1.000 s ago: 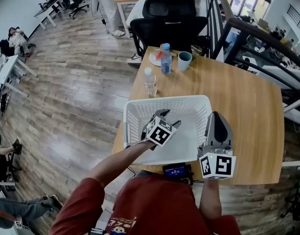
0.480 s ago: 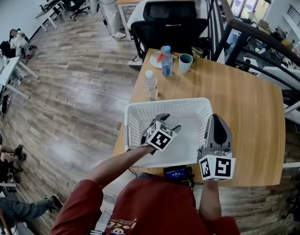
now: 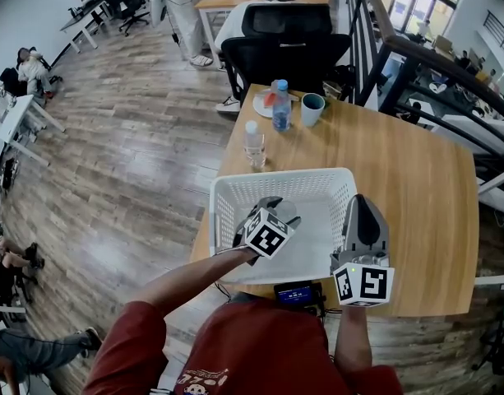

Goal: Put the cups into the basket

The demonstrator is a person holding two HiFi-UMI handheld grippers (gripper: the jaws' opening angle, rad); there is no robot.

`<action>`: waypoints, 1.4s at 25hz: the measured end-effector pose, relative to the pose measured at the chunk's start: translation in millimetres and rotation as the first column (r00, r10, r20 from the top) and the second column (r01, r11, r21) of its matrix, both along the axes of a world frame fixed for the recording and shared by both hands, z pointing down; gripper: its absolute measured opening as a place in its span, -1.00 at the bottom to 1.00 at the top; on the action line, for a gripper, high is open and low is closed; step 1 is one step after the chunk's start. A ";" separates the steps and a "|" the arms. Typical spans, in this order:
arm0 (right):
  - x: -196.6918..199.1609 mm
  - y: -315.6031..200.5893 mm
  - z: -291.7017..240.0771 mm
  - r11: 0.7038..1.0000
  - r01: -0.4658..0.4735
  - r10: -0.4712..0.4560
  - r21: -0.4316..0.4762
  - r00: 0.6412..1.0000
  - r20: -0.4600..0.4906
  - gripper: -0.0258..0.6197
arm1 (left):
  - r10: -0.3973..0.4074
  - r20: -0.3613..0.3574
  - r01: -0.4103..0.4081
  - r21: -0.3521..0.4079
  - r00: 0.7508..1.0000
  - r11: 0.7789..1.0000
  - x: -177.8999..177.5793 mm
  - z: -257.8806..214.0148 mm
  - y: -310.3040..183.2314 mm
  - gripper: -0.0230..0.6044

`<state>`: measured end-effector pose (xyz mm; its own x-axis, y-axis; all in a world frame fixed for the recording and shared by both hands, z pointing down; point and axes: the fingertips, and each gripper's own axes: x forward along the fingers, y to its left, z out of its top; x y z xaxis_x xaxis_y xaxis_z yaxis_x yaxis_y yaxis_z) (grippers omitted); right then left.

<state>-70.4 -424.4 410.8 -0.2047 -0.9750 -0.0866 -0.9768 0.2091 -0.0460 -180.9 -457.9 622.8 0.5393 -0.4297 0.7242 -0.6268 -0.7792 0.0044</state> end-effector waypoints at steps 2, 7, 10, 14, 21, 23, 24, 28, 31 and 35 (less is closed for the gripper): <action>0.6 -1.5 -0.8 1.000 0.001 -0.001 0.000 1.000 -0.002 -0.88 | -0.001 0.002 0.001 -0.001 1.000 1.000 0.6 -0.3 0.3 -0.01; 2.2 -3.2 -2.2 1.000 -0.002 0.002 0.001 1.000 -0.006 -0.88 | -0.002 -0.008 0.002 0.007 1.000 1.000 1.0 0.1 -2.5 -0.01; 2.3 -2.4 -4.0 1.000 -0.003 0.003 0.002 1.000 -0.011 -0.88 | -0.003 -0.014 0.003 0.009 1.000 1.000 0.9 -1.0 -2.2 -0.01; 1.8 -1.2 -7.5 1.000 -0.001 0.001 0.008 1.000 -0.013 -0.88 | -0.012 -0.023 0.012 0.009 1.000 1.000 0.9 -1.8 -2.7 -0.01; 4.3 -0.8 -6.7 1.000 -0.007 0.007 0.010 1.000 -0.015 -0.88 | -0.006 -0.032 0.006 0.013 0.999 1.000 4.0 -2.1 -2.9 -0.01; 5.2 -0.3 -6.5 1.000 -0.012 0.012 0.008 1.000 -0.012 -0.88 | -0.003 -0.034 0.003 0.020 0.999 1.000 4.7 -3.7 -2.9 0.00; 5.4 -0.4 -6.5 1.000 -0.014 0.014 0.007 1.000 -0.011 -0.88 | 0.000 -0.035 0.001 0.021 0.999 1.000 4.8 -4.4 -2.7 0.00; 5.5 -1.4 -7.1 1.000 -0.012 0.012 0.012 1.000 -0.015 -0.88 | 0.003 -0.039 -0.002 0.033 0.999 0.999 4.5 -8.8 -4.3 0.02; 5.9 -0.8 -7.5 1.000 -0.011 0.011 0.012 1.000 -0.017 -0.88 | 0.024 -0.024 -0.022 0.074 0.999 0.997 5.1 -14.9 -4.6 0.04; 5.2 0.1 -8.0 1.000 -0.012 0.012 0.012 1.000 -0.018 -0.88 | 0.031 -0.041 -0.027 0.108 0.999 0.994 6.9 -28.1 -5.2 0.05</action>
